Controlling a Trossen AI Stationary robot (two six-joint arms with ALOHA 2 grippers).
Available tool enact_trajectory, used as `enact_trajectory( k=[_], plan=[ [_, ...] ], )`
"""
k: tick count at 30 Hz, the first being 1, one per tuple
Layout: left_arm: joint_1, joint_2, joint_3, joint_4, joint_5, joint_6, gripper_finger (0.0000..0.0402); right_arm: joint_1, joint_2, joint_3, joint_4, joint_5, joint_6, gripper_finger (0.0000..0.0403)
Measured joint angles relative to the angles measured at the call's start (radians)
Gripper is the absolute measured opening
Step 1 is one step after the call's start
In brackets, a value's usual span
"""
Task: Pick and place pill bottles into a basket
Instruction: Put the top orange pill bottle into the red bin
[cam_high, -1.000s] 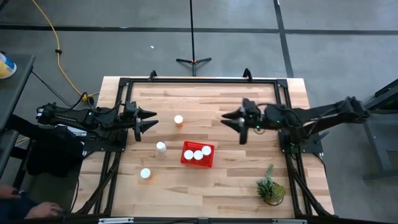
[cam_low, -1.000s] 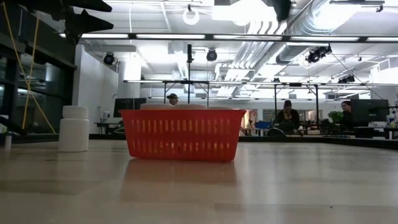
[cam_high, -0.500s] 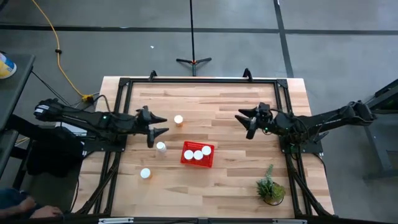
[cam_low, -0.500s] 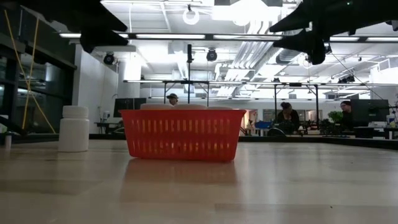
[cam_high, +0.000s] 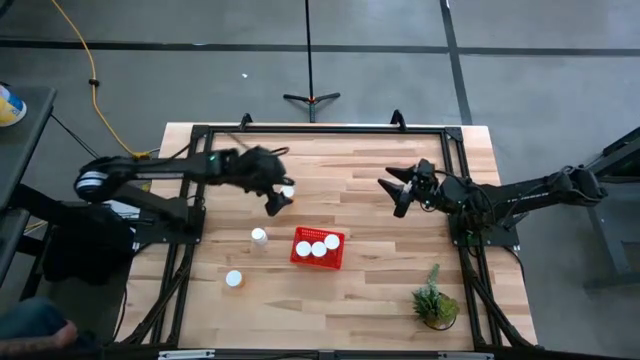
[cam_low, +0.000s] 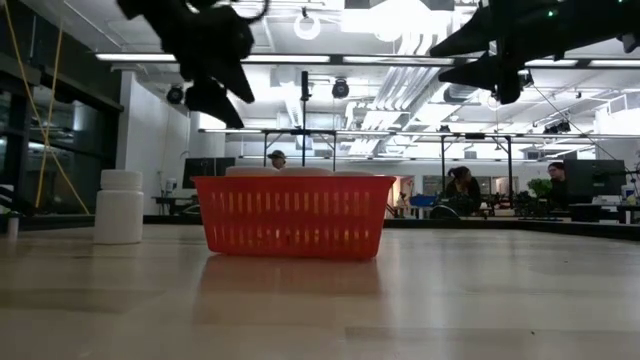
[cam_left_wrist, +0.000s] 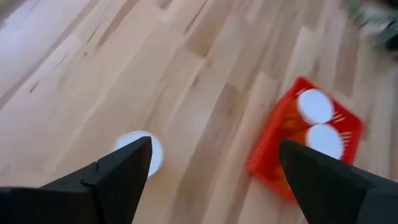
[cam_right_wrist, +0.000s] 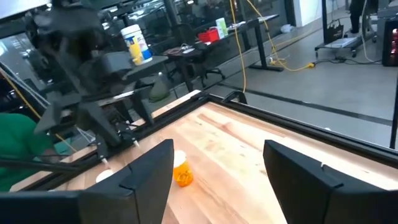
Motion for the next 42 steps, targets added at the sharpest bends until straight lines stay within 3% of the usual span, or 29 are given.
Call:
enact_trajectory(
  k=[4,10,24,29,42],
  plan=[
    [0.049,0.092,0.111,-0.123,0.036,0.055,0.0370,-0.002,0.000,0.000,-0.014,-0.011,0.000,0.0237],
    [0.095,0.170,0.171,-0.172,0.039,0.067,0.0352,-0.002,0.000,0.000,-0.037,-0.010,0.000,0.0238],
    [0.143,0.314,0.181,-0.220,0.039,-0.114,0.0346,-0.002,0.001,0.000,-0.065,-0.008,0.000,0.0239],
    [0.145,0.336,0.181,-0.224,-0.012,-0.135,0.0347,-0.002,0.001,0.000,-0.066,-0.008,0.000,0.0239],
    [0.144,0.335,0.181,-0.190,-0.025,-0.004,0.0351,-0.002,0.001,0.000,-0.068,-0.012,0.000,0.0239]
  ],
)
